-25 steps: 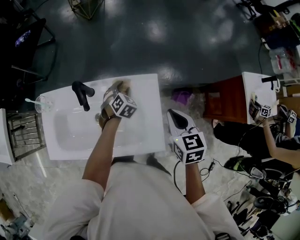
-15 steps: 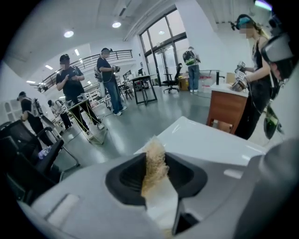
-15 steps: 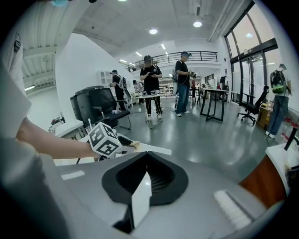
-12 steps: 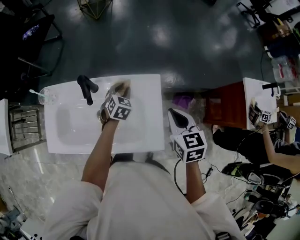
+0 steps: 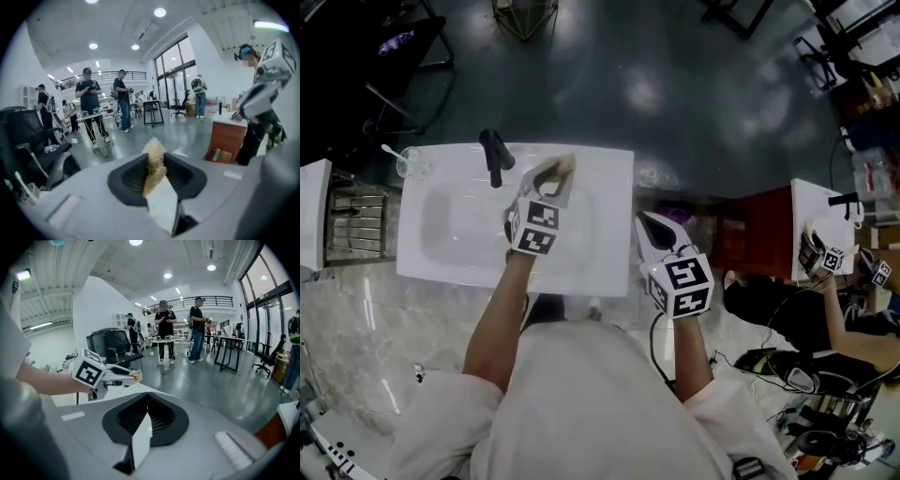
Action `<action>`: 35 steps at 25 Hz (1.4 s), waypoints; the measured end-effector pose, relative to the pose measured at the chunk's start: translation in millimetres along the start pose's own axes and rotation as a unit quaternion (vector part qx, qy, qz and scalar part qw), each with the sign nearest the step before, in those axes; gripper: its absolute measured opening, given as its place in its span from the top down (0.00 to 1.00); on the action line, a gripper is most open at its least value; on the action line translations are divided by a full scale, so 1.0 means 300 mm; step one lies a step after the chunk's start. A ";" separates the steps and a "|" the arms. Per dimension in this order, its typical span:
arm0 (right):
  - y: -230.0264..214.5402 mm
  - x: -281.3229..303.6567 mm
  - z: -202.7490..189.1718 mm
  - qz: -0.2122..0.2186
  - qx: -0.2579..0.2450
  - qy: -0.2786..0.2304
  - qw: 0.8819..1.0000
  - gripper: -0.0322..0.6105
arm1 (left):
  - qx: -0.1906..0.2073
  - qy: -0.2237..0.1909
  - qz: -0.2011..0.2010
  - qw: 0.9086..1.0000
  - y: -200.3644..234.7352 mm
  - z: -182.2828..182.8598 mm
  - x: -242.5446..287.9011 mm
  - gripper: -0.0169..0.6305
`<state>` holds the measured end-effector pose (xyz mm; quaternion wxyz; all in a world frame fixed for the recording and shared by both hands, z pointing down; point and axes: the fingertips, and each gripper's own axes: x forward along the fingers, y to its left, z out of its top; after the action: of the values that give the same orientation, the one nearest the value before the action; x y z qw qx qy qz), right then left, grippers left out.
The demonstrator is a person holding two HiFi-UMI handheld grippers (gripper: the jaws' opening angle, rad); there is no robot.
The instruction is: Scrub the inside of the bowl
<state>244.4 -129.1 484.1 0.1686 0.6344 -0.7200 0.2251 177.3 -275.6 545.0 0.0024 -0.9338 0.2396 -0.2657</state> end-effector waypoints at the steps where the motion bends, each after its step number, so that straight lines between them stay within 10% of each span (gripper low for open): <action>1: 0.014 -0.006 0.003 0.004 -0.004 -0.002 1.000 0.94 | -0.008 -0.012 0.003 1.000 0.002 0.018 -0.040 0.82; 19: 0.343 -0.037 0.141 0.129 -0.123 -0.060 0.982 0.94 | -0.137 -0.151 0.111 0.973 0.146 0.080 -0.731 0.82; 35: 0.660 0.345 -0.046 0.244 -0.201 0.051 0.947 0.82 | -0.188 -0.122 0.187 0.956 0.342 -0.185 -0.922 0.82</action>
<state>33.5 -189.9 528.7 0.2687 0.3802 -0.8735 0.1420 -102.1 -235.6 442.2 -0.0946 -0.8813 0.4532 -0.0946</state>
